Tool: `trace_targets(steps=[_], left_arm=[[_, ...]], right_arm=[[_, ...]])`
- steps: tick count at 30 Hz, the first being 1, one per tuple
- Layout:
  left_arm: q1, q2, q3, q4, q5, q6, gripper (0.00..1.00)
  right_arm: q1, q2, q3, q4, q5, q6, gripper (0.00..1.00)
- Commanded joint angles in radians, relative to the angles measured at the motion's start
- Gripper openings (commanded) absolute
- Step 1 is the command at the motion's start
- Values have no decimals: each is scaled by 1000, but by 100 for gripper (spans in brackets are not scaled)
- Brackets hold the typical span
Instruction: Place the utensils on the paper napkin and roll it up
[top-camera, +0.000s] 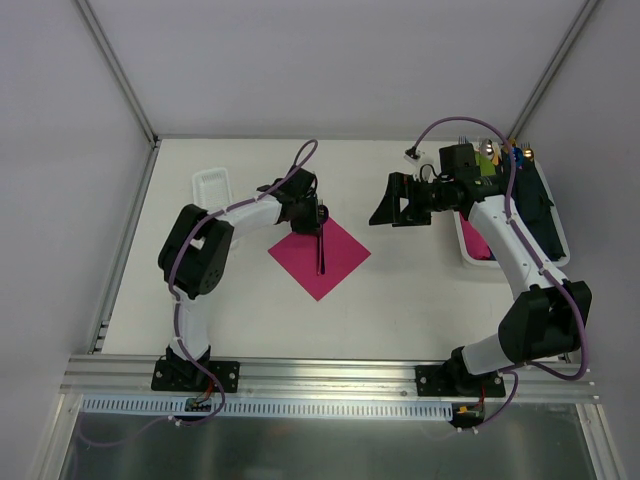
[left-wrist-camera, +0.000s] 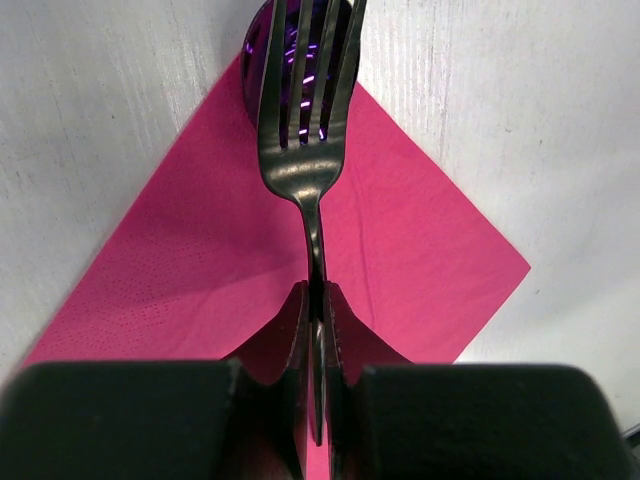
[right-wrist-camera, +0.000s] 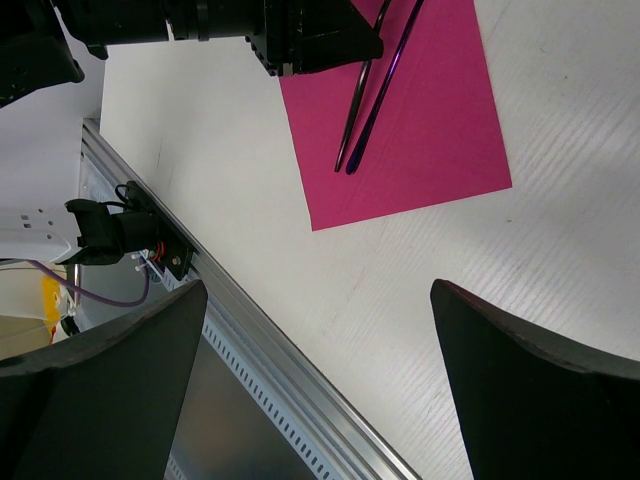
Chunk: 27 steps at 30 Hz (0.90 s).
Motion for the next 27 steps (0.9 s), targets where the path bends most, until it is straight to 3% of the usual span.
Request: trace_targets(steps=[1,17,23,27], left_arm=[[14,17,33,26,16,-18,0],[20,54,48,24,36,-30,1],[22,45,48,24,34,-35,8],[26,15,48,24,40,-44,19]], right_arm=[[-6,-3,12,-6,-5,-20,99],[-5,9,12,-5,-11,-20,99],[-5,12,14,-5,-15,-18,99],[-5,17,18,-5,-18,-18,99]])
